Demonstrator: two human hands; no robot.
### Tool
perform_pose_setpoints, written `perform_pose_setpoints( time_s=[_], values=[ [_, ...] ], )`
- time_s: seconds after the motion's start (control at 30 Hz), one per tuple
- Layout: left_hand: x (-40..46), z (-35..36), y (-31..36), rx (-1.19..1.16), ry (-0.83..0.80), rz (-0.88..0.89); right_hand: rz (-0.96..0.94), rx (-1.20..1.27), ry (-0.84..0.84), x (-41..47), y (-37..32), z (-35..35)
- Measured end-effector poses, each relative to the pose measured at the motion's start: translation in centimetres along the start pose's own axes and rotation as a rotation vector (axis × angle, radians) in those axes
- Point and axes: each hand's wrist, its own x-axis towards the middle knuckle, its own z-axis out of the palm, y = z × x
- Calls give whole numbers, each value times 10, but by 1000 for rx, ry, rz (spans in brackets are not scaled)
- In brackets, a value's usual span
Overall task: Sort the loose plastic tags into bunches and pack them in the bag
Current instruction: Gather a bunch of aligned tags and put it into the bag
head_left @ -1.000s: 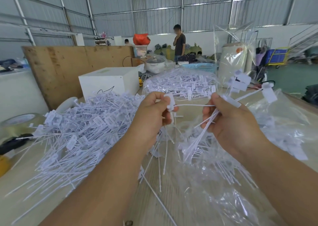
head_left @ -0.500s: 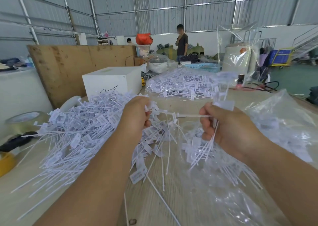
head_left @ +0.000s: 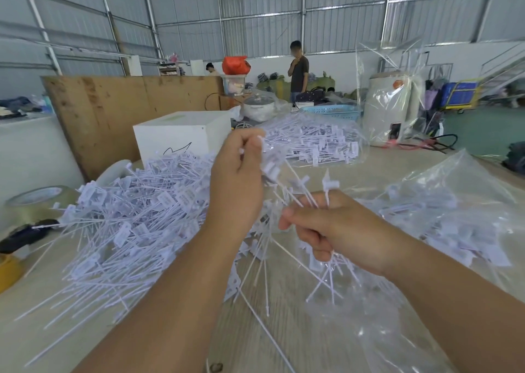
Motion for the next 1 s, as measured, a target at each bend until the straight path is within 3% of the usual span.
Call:
perform_pose_setpoints(
  time_s=[0.13, 0.23, 0.27, 0.33, 0.43, 0.5, 0.6, 0.7, 0.83, 0.9, 1.0],
  values=[
    [-15, 17, 8, -115, -175, 0, -96, 1, 47, 4, 1, 12],
    [-7, 15, 9, -387, -180, -276, -118, 167, 201, 7, 2, 8],
    [-2, 12, 6, -348, -135, -352, -127, 248, 252, 8, 1, 4],
    [5, 4, -7, 71, -131, -410, -146, 393, 334, 9, 0, -2],
    [-4, -6, -28, 857, -489, -347, -146, 439, 429, 9, -1, -5],
    [-10, -5, -34, 1089, -637, -364, -158, 444, 464, 9, -2, -5],
    [-10, 1, -34, 1269, -635, -307, -198, 479, 482, 7, -8, -8],
    [-8, 1, -32, 1248, -547, -291, -130, 375, 453, 5, -12, -12],
    [-6, 0, -22, 962, -411, -247, 149, 77, 240, 3, -6, -5],
    [-10, 6, -16, 775, -456, -225, 214, 84, 176, 4, -2, -1],
    [-14, 12, -13, 656, -541, -148, 254, 227, 257, 7, 3, -3]
  ],
)
